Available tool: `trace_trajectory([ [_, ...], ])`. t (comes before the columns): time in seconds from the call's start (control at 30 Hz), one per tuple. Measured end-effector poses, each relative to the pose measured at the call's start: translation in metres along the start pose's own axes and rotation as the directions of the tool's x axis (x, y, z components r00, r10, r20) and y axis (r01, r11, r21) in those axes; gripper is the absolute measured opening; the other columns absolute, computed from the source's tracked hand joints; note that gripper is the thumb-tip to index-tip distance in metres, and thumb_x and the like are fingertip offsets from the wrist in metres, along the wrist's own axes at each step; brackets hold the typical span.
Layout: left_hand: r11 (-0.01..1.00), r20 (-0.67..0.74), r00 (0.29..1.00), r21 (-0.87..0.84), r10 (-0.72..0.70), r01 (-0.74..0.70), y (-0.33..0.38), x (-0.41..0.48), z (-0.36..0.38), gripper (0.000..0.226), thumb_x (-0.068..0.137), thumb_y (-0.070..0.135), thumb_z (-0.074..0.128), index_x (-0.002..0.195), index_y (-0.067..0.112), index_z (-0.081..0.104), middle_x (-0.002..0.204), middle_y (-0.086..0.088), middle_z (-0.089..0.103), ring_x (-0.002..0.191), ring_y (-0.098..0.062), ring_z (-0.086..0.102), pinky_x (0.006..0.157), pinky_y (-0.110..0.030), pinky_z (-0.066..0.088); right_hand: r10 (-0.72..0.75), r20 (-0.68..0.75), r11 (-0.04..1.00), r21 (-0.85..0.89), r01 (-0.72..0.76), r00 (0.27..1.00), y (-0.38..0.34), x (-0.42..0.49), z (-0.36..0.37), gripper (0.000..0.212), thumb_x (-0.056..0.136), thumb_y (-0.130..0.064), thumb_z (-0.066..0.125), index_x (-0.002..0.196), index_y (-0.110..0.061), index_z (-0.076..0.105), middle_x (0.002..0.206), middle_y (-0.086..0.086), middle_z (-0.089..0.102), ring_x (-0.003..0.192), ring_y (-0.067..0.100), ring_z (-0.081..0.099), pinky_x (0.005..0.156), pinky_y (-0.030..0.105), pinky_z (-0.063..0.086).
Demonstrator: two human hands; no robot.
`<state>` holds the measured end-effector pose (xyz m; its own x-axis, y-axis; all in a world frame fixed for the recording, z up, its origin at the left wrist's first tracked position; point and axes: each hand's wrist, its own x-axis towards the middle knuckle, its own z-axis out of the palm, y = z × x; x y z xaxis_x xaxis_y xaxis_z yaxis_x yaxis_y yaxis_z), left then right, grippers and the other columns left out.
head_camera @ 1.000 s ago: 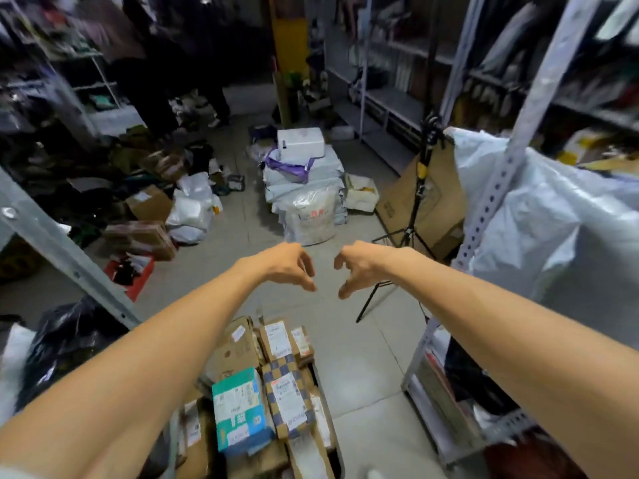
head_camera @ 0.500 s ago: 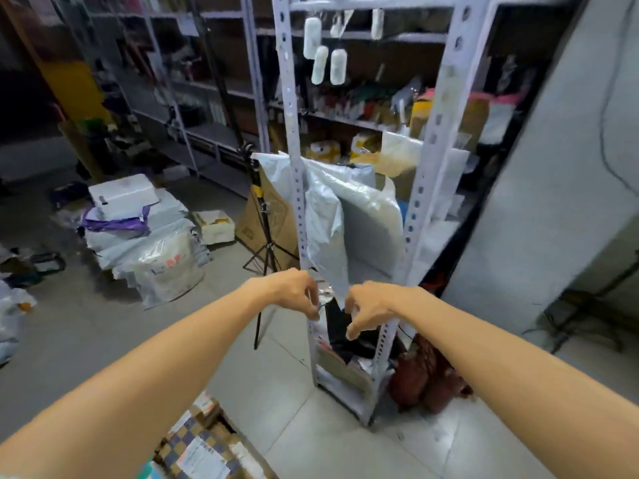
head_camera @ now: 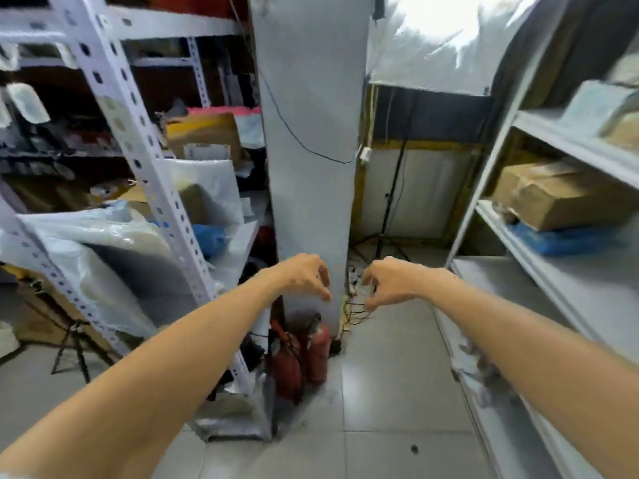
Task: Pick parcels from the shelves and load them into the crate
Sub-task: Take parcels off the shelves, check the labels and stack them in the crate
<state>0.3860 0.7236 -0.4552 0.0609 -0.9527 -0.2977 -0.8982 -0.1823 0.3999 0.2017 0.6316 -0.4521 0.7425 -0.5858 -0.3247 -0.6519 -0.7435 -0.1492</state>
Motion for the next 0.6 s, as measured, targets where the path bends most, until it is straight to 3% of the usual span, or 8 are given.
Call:
trace_trajectory([
  [0.13, 0.992, 0.043, 0.995, 0.086, 0.087, -0.091, 0.061, 0.035, 0.012, 0.037, 0.077, 0.036, 0.077, 0.108, 0.017, 0.069, 0.104, -0.001, 0.068, 0.093, -0.018, 0.063, 0.086, -0.036, 0.055, 0.187, -0.042, 0.982, 0.027, -0.186, 0.981, 0.067, -0.04, -0.002, 0.069, 0.073, -0.051, 0.074, 0.131, -0.02, 0.056, 0.124, 0.002, 0.061, 0.108, 0.023, 0.059, 0.087, 0.033, 0.051],
  [0.27, 0.968, 0.09, 0.978, 0.155, 0.188, -0.2, 0.103, 0.064, 0.025, 0.038, 0.076, 0.039, 0.077, 0.107, 0.019, 0.069, 0.104, 0.001, 0.067, 0.094, -0.018, 0.063, 0.085, -0.038, 0.055, 0.319, -0.041, 0.945, 0.095, -0.314, 0.947, 0.115, -0.081, 0.002, 0.068, 0.075, -0.045, 0.075, 0.133, -0.017, 0.054, 0.128, 0.006, 0.059, 0.111, 0.023, 0.058, 0.09, 0.034, 0.048],
  [0.43, 0.945, 0.153, 0.956, 0.179, 0.25, -0.275, 0.149, 0.11, 0.037, 0.039, 0.077, 0.04, 0.078, 0.108, 0.019, 0.067, 0.106, 0.0, 0.068, 0.092, -0.016, 0.063, 0.085, -0.037, 0.055, 0.407, -0.029, 0.907, 0.129, -0.4, 0.913, 0.161, -0.125, 0.006, 0.052, 0.079, -0.039, 0.072, 0.123, -0.014, 0.06, 0.117, 0.007, 0.063, 0.097, 0.021, 0.058, 0.082, 0.031, 0.049],
  [0.6, 0.897, 0.194, 0.923, 0.236, 0.332, -0.373, 0.211, 0.165, 0.045, 0.035, 0.074, 0.043, 0.078, 0.103, 0.025, 0.068, 0.104, 0.002, 0.067, 0.093, -0.017, 0.062, 0.084, -0.034, 0.054, 0.515, -0.022, 0.844, 0.187, -0.503, 0.857, 0.216, -0.148, 0.01, 0.062, 0.076, -0.044, 0.071, 0.131, -0.021, 0.053, 0.125, 0.005, 0.056, 0.103, 0.022, 0.056, 0.084, 0.034, 0.048],
])
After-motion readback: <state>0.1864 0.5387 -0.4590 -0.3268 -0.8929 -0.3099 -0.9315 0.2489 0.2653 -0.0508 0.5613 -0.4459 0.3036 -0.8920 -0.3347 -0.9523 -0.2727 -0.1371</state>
